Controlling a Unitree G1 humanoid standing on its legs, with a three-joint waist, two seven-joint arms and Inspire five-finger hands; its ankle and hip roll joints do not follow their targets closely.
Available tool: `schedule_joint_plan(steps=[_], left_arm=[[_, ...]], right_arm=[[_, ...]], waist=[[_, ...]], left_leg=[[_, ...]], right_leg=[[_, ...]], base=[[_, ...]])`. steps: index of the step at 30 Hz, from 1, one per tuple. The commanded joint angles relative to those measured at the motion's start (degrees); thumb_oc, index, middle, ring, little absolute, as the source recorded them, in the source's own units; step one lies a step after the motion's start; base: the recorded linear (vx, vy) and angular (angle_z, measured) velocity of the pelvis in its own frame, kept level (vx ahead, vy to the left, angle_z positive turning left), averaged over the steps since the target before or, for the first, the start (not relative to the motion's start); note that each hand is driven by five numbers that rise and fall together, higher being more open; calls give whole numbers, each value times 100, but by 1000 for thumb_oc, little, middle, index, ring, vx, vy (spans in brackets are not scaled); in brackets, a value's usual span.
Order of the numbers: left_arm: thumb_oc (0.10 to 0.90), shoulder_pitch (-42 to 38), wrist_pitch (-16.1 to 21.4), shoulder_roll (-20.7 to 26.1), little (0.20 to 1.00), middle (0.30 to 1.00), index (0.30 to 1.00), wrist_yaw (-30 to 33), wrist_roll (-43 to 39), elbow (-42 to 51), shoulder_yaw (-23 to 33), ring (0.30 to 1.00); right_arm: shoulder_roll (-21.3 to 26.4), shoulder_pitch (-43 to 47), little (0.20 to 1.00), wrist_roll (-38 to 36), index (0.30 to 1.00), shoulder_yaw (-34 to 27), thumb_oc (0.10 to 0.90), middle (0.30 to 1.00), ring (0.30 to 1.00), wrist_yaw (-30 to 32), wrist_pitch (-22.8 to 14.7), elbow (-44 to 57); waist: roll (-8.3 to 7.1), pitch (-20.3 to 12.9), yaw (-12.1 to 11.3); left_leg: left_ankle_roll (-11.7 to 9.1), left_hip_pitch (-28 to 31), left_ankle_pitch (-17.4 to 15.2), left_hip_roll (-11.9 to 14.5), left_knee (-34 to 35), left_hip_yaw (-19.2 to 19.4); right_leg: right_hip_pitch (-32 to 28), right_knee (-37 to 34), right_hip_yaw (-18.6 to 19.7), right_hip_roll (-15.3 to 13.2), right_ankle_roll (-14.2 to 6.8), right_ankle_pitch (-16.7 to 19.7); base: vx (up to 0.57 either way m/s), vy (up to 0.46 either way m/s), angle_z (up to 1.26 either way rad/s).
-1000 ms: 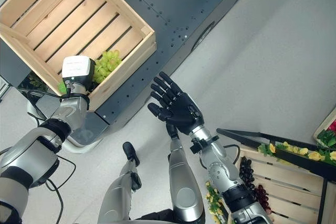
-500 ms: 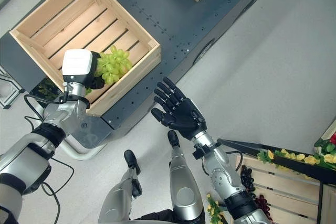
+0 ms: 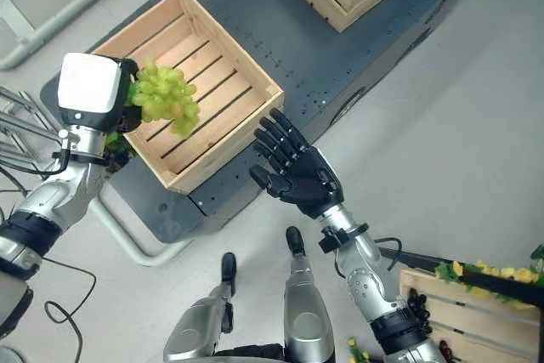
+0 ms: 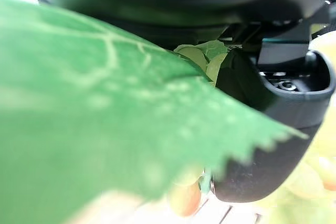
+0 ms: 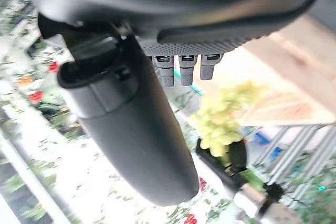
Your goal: Pick up the fruits from the basket on one side to the basket on the other side
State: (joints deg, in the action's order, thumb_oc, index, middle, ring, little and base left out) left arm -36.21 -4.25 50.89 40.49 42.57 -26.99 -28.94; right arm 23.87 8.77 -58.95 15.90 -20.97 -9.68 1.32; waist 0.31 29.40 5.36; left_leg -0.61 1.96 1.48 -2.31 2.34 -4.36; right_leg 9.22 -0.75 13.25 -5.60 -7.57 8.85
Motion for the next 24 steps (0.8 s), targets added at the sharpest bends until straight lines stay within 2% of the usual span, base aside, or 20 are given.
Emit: schedule_joint_plan(steps=[1, 5, 8, 11, 12, 13, 15, 16, 17, 20, 24], left_arm=[[400, 137, 339, 505, 300, 300, 300, 31, 792, 961, 454, 300], [400, 42, 428, 821, 300, 300, 300, -544, 1132, 1577, 496, 300], [400, 72, 586, 1001, 300, 300, 300, -884, 1254, 2028, 650, 300], [400, 160, 886, 1117, 300, 300, 300, -1077, 1443, 2362, 763, 300], [400, 175, 931, 1132, 300, 300, 300, -1102, 1461, 2395, 776, 300], [400, 244, 992, 1202, 300, 300, 300, -1207, 1575, 2600, 811, 300], [400, 289, 1038, 1328, 300, 300, 300, -1300, 1592, 2779, 827, 300], [400, 301, 1114, 1463, 300, 300, 300, -1344, 1552, 2937, 794, 300], [400, 362, 1198, 1480, 300, 300, 300, -1372, 1595, 2986, 821, 300], [400, 464, 1318, 1519, 300, 300, 300, -1522, 1780, 3170, 841, 300], [400, 276, 1412, 1510, 300, 300, 300, -1900, 1936, 3430, 586, 300]], right_arm=[[-245, -397, 900, -137, 900, -74, 800, 900, 900, 254, -607, 496], [-346, -500, 900, -154, 900, -251, 800, 900, 900, 344, -573, 628], [-299, -578, 900, -197, 900, -371, 800, 900, 900, 386, -436, 720], [-158, -559, 900, 46, 900, -247, 800, 900, 900, 587, -336, 764], [-130, -544, 900, 80, 900, -231, 800, 900, 900, 604, -299, 772], [12, -477, 900, 411, 900, -141, 800, 900, 900, 835, -114, 830], [218, -378, 900, 569, 900, -66, 800, 900, 900, 968, 9, 846], [477, -282, 900, 785, 900, 11, 800, 900, 900, 1209, 122, 890], [629, -221, 900, 817, 900, 13, 800, 900, 900, 1194, 174, 914], [954, 34, 900, 963, 900, 11, 800, 900, 900, 1313, 275, 1047], [1464, 524, 900, 1109, 900, 38, 800, 900, 900, 1402, 761, 1225]], waist=[[126, -1620, 116], [205, -1665, 128], [250, -1738, 104], [357, -1907, -20], [367, -1927, -41], [365, -2016, -155], [319, -2085, -262], [231, -2167, -392], [163, -2217, -446], [53, -2278, -496], [-9, -2376, -420]], left_leg=[[71, -642, -20, -359, -556, 126], [120, -357, -23, -396, -353, 330], [166, -135, -97, -320, -244, 617], [251, -29, -63, -182, -71, 869], [261, -21, -56, -168, -50, 892], [294, -15, -30, -117, 21, 971], [312, -4, -14, -89, 87, 1014], [310, 3, 20, -67, 187, 1050], [279, 14, 34, -62, 231, 1031], [209, 7, 50, -25, 266, 950], [119, 77, 42, 148, 266, 870]], right_leg=[[-189, -425, -178, 65, -56, 305], [9, -425, -354, -12, -143, 464], [-50, -254, -777, -94, -124, 549], [-150, 559, -1121, -124, -56, 157], [-166, 626, -1153, -131, -50, 99], [-272, 807, -1324, -194, -51, -52], [-385, 812, -1482, -287, -65, -136], [-577, 612, -1691, -412, -116, -184], [-692, 316, -1773, -480, -145, -101], [-871, -184, -1833, -462, -213, 29], [-985, -349, -1768, -272, -178, -59]], base=[[-137, 238, -49], [-65, 183, -28], [-14, 85, -42], [-13, 26, -54], [11, -45, -80], [19, -53, -56], [20, -134, -51], [25, -241, -58], [24, -223, -62], [13, -197, -31], [45, -177, -1]])
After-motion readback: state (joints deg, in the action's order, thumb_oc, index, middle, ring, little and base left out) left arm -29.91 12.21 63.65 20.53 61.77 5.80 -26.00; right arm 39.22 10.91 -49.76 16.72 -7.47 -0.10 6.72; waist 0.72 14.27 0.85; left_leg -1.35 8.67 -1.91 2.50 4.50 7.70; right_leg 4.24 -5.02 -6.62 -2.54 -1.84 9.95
